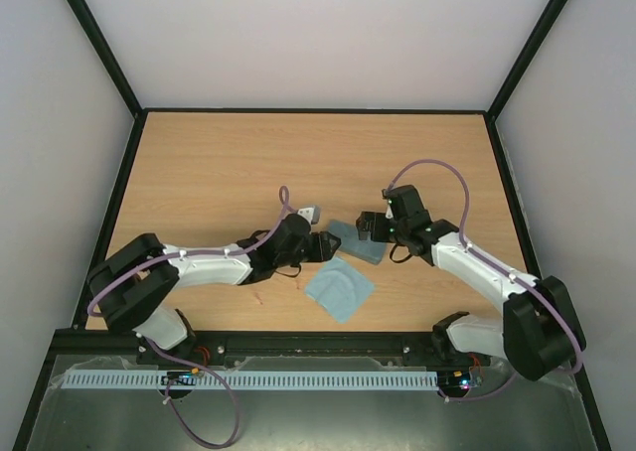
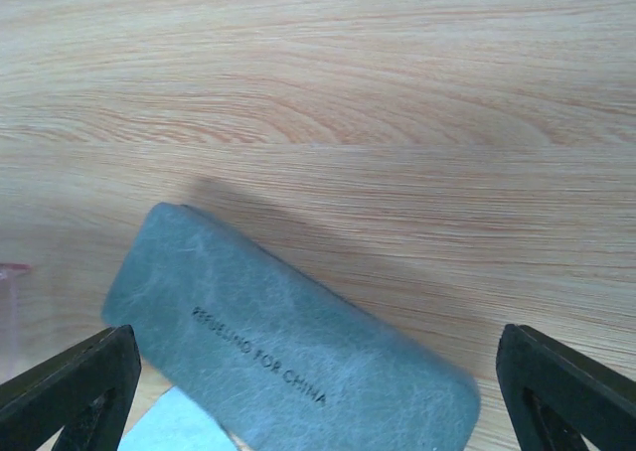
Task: Organize the sunglasses
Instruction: Pick up the sunglasses case from the center of the board.
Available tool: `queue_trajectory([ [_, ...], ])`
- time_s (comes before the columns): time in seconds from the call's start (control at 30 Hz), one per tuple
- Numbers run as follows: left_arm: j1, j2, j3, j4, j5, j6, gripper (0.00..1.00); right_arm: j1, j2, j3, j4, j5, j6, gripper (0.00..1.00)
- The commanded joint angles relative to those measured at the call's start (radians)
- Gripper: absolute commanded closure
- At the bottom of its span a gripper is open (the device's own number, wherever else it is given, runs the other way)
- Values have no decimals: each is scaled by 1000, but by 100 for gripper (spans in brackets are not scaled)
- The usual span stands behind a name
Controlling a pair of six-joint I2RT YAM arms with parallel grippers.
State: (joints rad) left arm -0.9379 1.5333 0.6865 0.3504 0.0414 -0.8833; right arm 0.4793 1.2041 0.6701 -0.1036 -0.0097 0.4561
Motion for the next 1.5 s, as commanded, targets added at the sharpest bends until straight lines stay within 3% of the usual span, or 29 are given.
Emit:
queue_trajectory([
  [0.0, -11, 54, -19, 85, 12, -37, 55, 2, 60, 14, 2, 70, 25, 0],
  [0.17, -12, 140, 17, 118, 32, -51, 62, -3, 122, 39, 29, 86, 31, 4],
  [0.37, 8, 252, 78, 148, 46, -52, 64, -5, 141, 44, 50, 72, 35, 18],
  [0.8, 115, 401, 244, 138, 79, -25, 64, -5, 183, -28, 105, -12, 39, 21],
  [1.03, 171, 442, 305, 125, 86, -10, 62, -4, 184, -13, 81, 1, 32, 20],
  [1.2, 195, 391, 280, 121, 49, 4, 58, 17, 236, 56, 43, 28, 11, 6],
  [1.47, 218, 308, 248, 75, 54, 14, 56, 67, 325, 137, -13, 120, -48, 5],
])
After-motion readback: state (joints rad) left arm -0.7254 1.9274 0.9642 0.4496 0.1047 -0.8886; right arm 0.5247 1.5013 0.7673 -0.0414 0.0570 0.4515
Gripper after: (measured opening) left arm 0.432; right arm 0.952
